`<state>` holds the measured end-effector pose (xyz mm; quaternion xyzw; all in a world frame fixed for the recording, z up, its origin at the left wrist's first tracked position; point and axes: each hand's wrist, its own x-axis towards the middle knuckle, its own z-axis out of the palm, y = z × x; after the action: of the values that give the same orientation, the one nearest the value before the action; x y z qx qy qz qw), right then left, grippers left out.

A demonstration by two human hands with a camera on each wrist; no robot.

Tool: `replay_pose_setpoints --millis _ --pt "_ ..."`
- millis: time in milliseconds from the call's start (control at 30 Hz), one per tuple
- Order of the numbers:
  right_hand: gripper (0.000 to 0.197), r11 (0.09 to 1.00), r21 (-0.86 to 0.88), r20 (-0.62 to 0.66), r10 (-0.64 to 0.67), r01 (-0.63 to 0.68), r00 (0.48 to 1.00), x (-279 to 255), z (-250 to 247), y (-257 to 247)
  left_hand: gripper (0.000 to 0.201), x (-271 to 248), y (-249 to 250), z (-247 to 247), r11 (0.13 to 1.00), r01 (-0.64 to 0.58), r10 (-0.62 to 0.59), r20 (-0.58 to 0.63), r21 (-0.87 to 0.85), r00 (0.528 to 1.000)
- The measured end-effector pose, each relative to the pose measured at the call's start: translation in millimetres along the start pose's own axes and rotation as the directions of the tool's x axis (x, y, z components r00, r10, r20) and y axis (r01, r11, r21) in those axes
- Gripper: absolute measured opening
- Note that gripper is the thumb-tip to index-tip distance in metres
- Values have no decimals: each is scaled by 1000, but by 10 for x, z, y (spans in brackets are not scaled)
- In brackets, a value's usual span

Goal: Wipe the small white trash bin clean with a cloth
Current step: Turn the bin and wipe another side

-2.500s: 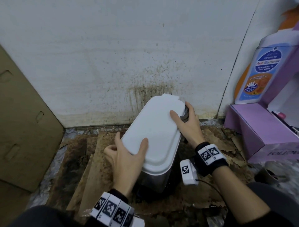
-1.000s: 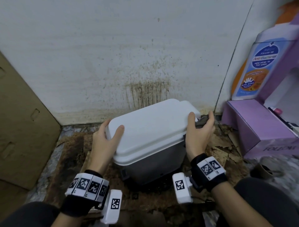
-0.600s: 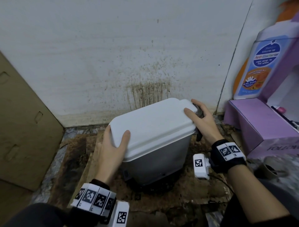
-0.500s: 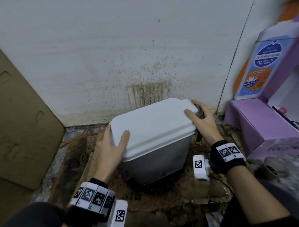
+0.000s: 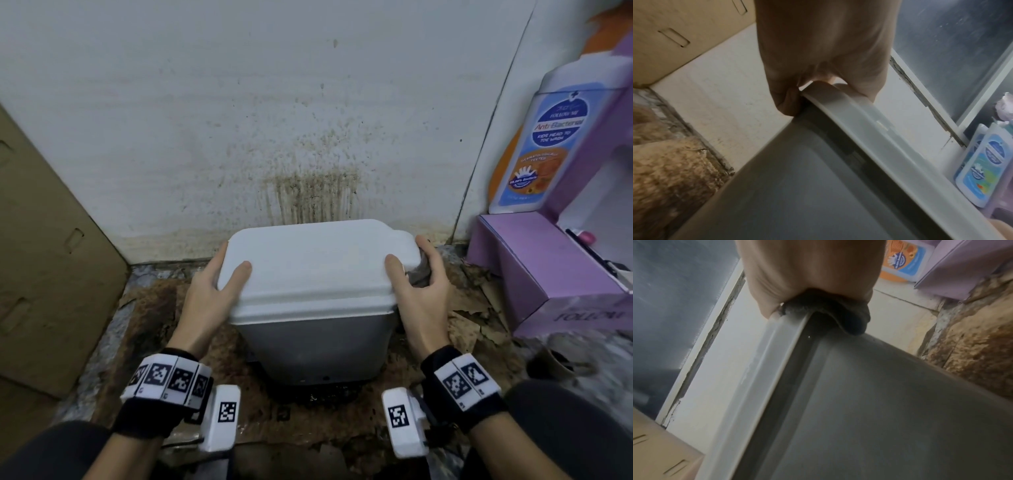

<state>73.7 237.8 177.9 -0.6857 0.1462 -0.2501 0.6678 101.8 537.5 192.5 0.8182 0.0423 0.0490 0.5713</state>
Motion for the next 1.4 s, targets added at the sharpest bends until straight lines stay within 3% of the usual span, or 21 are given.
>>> replay_pose_setpoints --millis 133,233,400,467,567,733,833,1000,1133,1200,1300,1400 --pt "52 999 53 -36 -3 5 999 -37 3 29 74 21 -82 -4 1000 -12 11 39 17 999" --pt "60 992 118 -73 56 -47 996 -4 10 19 77 27 -91 -12 999 13 -15 54 45 998" --pt "62 962 211 -95 195 -172 976 20 25 20 72 -9 -69 1 973 38 -29 -42 229 999" --pt "57 958 222 -97 207 -181 974 4 38 16 70 -70 10 36 936 14 37 -137 352 990" --pt "50 958 225 -90 204 -180 975 -46 86 -2 59 -165 175 115 873 -123 239 -193 471 952" --pt "39 965 228 -49 147 -133 988 -184 206 -143 41 -242 446 388 795 -388 471 -70 466 880" --pt "37 972 209 -6 110 -106 994 -274 311 -222 40 -302 681 588 768 -497 511 82 405 856" --pt "39 981 184 92 53 -70 994 -397 493 -290 49 -276 1024 789 750 -539 472 259 383 842" --pt "38 979 193 219 26 -69 975 -450 628 -363 55 -159 1089 783 680 -570 466 329 461 821" --pt "37 974 212 280 14 -76 960 -445 682 -399 57 -93 1039 700 617 -584 468 351 527 811" --pt "51 979 174 314 50 -109 948 -394 763 -376 56 -40 976 542 549 -592 478 359 591 802" --pt "58 975 164 259 102 -148 960 -402 809 -320 54 -52 961 421 569 -569 484 317 594 816"
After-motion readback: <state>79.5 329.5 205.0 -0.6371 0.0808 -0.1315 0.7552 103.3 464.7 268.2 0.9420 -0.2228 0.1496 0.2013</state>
